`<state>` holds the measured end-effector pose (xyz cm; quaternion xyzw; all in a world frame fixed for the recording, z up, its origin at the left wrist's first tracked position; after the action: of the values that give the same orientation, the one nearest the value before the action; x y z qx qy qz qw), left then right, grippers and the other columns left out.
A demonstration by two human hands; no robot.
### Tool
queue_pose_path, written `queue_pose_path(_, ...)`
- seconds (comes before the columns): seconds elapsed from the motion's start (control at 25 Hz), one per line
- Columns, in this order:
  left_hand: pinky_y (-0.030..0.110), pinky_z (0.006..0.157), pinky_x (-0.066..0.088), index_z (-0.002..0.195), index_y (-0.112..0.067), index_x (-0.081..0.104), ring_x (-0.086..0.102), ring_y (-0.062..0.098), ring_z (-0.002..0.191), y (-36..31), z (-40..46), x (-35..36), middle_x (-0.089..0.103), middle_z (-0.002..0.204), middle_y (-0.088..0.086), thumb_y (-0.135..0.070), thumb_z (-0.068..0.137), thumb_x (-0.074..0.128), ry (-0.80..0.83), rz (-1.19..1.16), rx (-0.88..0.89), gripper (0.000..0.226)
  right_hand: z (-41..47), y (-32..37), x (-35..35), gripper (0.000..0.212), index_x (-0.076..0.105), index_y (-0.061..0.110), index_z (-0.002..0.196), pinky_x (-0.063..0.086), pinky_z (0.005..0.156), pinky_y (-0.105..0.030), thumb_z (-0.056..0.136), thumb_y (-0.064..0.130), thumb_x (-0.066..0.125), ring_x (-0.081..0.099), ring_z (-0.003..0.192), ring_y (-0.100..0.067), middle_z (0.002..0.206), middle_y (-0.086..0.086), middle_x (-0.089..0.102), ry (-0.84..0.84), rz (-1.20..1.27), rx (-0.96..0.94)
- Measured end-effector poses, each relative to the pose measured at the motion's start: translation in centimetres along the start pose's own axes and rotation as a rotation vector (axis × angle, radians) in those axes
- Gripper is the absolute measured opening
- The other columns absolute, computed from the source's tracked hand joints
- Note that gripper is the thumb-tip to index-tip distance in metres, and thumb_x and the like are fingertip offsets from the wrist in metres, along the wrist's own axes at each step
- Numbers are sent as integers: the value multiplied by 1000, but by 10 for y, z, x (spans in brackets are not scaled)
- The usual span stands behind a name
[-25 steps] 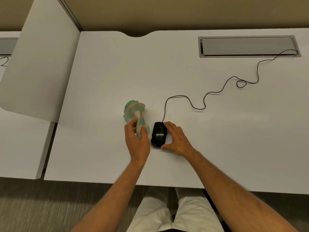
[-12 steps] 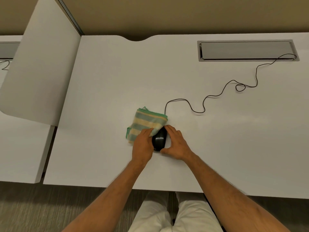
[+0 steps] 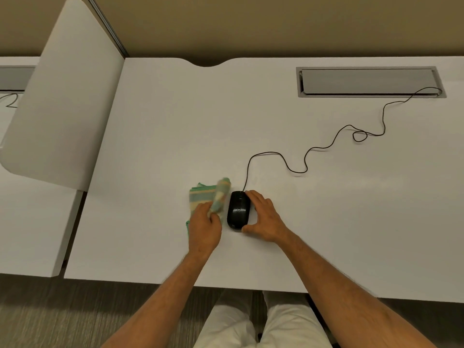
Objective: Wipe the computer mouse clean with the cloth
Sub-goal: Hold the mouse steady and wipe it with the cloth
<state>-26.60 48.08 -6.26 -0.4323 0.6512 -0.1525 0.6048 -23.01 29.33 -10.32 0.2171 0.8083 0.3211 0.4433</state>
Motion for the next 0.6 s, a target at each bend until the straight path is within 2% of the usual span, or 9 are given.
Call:
queue_pose_path(0.08,26,77,46,120,-8,63,59,17,91,-20,16,-2,61,105,0,-4,98,51,-87,-46,18,25,0,-1,1,108,18,29,152,41,102,-38,65,36,83,33,126,-20,156,8,25,-6,9,2)
queue_pose_path(0.12,25,80,45,123,-8,62,58,15,94,-28,23,1,61,108,0,-3,98,50,-64,-48,70,29,0,-1,1,109,18,29,152,41,101,-38,65,36,83,34,125,-20,156,8,26,-7,15,-1)
queue_pose_path(0.2,24,85,46,127,-12,63,59,18,98,-34,33,15,62,112,2,-2,97,47,94,25,204,35,0,-2,1,111,16,30,152,43,98,-38,64,37,84,37,120,-19,153,7,31,-13,34,-1)
queue_pose_path(0.28,35,88,52,127,-17,64,61,23,100,-27,37,32,64,116,2,-8,98,41,229,143,288,38,0,0,1,111,16,31,150,45,92,-38,63,37,85,41,112,-18,147,6,38,-28,49,11)
queue_pose_path(0.32,41,87,54,126,-20,64,61,25,100,-23,38,36,64,117,2,-12,97,38,257,175,299,40,0,1,0,110,17,31,150,46,89,-39,63,37,85,41,110,-17,144,5,41,-36,49,13)
queue_pose_path(0.4,45,85,55,123,-18,66,62,27,98,-18,41,37,64,116,4,-11,96,39,251,175,268,39,-1,3,0,109,18,29,149,47,89,-40,63,35,85,41,109,-18,143,4,42,-42,44,7)
queue_pose_path(0.52,36,79,53,117,-9,67,62,26,92,-15,29,28,61,109,7,3,95,48,200,134,191,32,-2,3,1,108,18,30,150,45,91,-38,64,34,84,40,113,-18,146,5,39,-38,50,-4)
queue_pose_path(0.6,28,71,48,114,-8,66,60,22,87,-8,8,24,60,102,4,3,95,51,132,79,163,26,-3,3,2,107,17,31,150,45,92,-39,64,33,82,39,114,-18,146,5,38,-38,53,-1)
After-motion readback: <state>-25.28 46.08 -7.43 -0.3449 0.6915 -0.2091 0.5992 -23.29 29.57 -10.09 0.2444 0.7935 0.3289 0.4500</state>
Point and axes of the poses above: each hand's wrist, its own z-axis towards the middle knuckle, its own x-axis out of the palm, y = z × x, the point moved 1 cm from there along z, towards the middle knuckle
